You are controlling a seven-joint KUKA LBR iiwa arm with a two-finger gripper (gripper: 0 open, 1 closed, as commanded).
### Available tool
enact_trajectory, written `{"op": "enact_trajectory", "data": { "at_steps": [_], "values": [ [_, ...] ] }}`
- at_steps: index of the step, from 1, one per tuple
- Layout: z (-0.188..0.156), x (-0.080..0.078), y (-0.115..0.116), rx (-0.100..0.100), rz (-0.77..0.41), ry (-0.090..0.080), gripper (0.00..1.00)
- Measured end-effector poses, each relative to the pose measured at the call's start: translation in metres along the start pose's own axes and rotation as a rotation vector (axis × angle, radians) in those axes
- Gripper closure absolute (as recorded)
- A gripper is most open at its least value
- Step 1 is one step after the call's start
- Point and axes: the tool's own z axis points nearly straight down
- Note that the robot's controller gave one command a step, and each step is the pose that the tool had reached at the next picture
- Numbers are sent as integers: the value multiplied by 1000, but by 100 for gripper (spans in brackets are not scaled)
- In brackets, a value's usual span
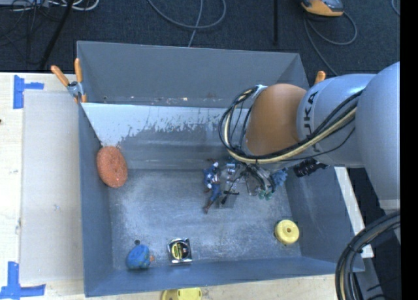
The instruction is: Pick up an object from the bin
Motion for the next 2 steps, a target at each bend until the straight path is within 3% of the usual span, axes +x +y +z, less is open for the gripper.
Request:
{"op": "enact_trajectory", "data": {
  "at_steps": [1, 2],
  "values": [
    [-39, 0, 4, -1, -1, 7, 100],
    [-101, 3, 14, -1, 9, 2, 100]
  ]
}}
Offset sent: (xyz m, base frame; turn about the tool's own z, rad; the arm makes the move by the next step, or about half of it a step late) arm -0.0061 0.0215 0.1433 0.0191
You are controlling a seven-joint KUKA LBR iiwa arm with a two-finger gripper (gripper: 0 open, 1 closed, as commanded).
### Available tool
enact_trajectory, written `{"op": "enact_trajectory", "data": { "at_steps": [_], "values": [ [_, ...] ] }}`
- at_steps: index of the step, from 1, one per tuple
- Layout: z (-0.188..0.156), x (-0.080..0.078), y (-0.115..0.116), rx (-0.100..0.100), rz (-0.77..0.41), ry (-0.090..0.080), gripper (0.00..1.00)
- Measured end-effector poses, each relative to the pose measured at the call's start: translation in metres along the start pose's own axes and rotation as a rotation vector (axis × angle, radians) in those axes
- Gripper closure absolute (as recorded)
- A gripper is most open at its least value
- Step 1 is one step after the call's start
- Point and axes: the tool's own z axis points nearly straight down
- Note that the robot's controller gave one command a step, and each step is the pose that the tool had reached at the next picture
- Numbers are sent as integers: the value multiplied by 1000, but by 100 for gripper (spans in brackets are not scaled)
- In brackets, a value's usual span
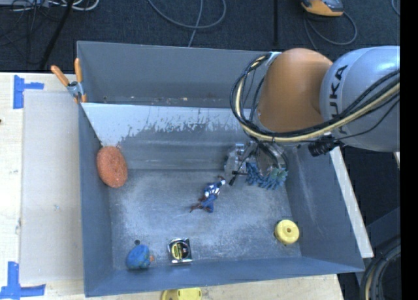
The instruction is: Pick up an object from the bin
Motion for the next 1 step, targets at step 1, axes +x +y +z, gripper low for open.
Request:
{"op": "enact_trajectory", "data": {
  "at_steps": [1],
  "values": [
    [-42, -4, 3, 0, -4, -10, 100]
  ]
}}
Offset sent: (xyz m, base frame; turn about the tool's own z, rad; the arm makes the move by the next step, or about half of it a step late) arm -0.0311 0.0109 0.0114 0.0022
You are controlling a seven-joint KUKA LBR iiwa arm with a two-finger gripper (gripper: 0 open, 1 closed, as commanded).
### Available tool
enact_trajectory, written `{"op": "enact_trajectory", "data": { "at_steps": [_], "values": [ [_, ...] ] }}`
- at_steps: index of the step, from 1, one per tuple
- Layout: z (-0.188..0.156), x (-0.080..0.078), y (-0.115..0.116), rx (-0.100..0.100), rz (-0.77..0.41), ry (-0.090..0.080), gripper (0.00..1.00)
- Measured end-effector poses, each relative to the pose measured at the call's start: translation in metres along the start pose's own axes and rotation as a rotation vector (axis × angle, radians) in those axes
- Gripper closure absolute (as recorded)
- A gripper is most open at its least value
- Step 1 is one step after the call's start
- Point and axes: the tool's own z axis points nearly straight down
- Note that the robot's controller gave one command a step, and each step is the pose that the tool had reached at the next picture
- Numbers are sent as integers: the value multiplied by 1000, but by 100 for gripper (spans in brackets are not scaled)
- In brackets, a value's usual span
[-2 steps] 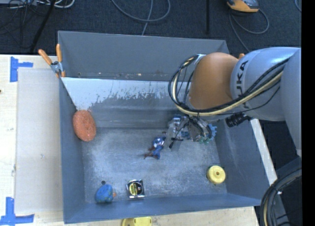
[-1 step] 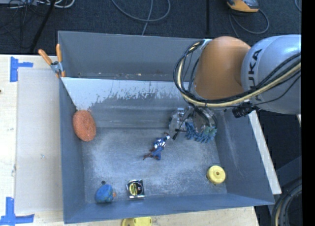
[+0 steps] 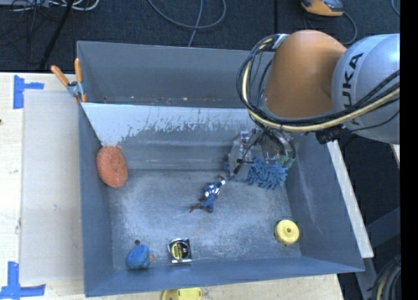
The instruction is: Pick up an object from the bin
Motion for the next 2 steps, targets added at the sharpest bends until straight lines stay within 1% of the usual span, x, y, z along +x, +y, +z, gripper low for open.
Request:
{"op": "enact_trajectory", "data": {
  "at_steps": [1, 2],
  "values": [
    [20, 23, 4, 0, 3, 4, 0],
    [32, 36, 8, 0, 4, 11, 0]
  ]
}}
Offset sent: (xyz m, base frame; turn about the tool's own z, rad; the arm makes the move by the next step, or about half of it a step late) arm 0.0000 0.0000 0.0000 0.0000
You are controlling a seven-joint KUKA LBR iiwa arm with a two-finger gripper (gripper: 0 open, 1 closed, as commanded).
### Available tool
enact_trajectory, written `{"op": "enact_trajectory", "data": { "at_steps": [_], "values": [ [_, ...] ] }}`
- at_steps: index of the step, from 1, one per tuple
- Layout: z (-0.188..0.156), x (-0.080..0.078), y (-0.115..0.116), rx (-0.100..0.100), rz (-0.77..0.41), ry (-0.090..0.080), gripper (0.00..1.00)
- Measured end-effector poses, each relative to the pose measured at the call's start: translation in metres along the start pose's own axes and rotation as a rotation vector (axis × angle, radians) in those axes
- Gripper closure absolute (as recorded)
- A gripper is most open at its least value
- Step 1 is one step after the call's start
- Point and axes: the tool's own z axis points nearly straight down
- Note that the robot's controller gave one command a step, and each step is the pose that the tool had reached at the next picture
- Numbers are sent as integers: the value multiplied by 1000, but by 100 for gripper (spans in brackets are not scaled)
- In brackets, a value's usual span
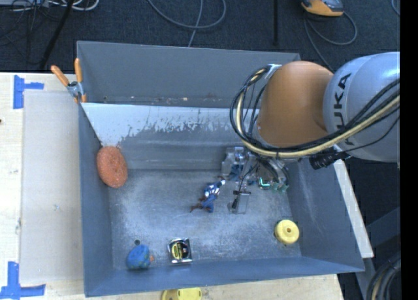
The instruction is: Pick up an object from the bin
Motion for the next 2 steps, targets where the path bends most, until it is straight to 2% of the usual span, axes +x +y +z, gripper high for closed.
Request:
{"op": "enact_trajectory", "data": {
  "at_steps": [1, 2],
  "values": [
    [20, -9, 1, 1, -55, -8, 0],
    [67, -10, 5, 1, -251, -5, 0]
  ]
}}
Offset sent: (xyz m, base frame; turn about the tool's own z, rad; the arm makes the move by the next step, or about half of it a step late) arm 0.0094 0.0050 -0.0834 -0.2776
